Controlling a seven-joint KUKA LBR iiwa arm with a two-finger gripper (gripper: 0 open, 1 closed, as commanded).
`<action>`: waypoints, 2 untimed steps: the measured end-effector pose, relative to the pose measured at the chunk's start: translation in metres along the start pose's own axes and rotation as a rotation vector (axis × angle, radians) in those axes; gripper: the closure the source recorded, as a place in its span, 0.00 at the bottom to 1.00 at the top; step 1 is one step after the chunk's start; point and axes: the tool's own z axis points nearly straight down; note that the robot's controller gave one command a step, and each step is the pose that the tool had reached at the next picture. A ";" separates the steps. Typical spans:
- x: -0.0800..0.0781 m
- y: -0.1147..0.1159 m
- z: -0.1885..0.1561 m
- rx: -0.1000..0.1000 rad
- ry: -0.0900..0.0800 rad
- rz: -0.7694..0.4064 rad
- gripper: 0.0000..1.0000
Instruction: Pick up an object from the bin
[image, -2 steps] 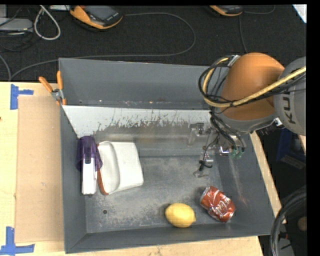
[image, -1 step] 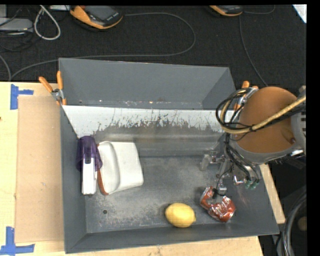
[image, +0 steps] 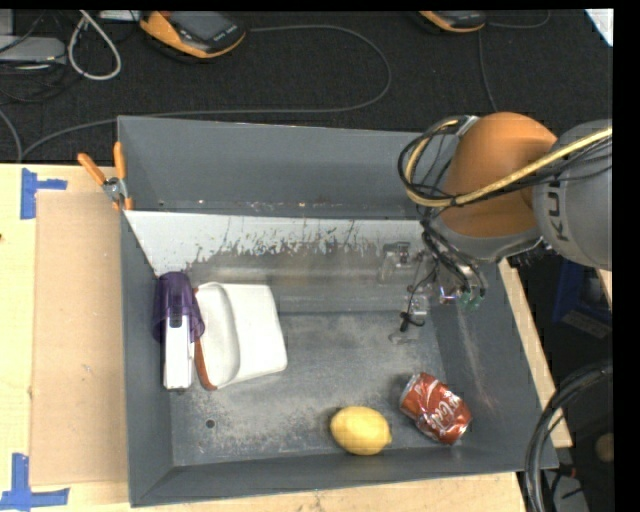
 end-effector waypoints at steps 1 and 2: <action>0.000 0.000 0.002 0.000 -0.002 0.020 0.00; 0.032 -0.005 0.008 0.000 0.004 0.004 0.00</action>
Offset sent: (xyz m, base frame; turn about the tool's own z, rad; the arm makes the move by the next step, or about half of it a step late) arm 0.0010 -0.0124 -0.0164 -0.0318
